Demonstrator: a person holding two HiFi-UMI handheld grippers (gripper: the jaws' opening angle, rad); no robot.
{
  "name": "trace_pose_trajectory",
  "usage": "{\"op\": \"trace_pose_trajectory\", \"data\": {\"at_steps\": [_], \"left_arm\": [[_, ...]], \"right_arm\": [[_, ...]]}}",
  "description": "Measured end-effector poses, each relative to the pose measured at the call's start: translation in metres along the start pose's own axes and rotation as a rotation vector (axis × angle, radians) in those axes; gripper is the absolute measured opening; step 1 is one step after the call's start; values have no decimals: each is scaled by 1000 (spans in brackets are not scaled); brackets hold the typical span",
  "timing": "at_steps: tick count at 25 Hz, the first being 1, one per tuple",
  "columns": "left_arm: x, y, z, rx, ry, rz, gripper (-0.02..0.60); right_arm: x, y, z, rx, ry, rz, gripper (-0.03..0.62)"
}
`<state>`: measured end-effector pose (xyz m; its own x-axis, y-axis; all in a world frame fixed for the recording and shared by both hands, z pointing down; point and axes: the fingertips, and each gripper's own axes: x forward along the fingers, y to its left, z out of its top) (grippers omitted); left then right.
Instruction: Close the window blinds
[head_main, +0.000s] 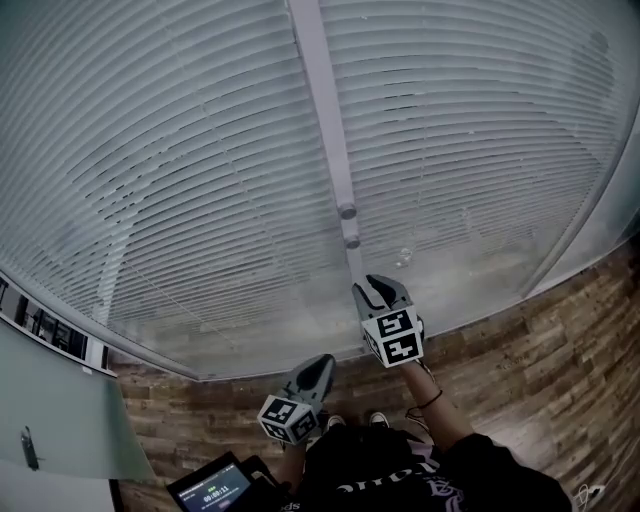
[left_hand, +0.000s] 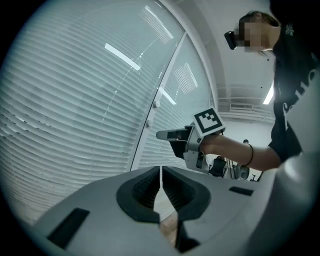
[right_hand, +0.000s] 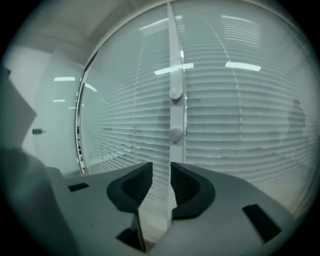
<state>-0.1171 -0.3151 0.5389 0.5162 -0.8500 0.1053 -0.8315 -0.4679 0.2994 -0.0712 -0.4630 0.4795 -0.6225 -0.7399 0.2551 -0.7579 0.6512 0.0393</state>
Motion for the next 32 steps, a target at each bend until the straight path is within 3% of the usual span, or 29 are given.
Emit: {"op": "trace_pose_trajectory", "data": {"at_steps": [4,13,18,24,32], "left_arm": [[-13,-16,-8,0,7,-14,5],[-105,-40,-20,23,-8,-38,5],[-189,-66,-19,-18,-83,-76,5],[-281,-107,-45,-48,-81,-159,5],[-321,-167,-53,-72,-117,-241,5]], "right_arm": [[-42,10,-19,188,-13,31,118],[-135,102,-57,342,-44,62,118],[-181,184,-95,394,-41,60,118],[-253,271,-132,436,-13,27,114],[-351,298,-149,423,-10,-25,112]]}}
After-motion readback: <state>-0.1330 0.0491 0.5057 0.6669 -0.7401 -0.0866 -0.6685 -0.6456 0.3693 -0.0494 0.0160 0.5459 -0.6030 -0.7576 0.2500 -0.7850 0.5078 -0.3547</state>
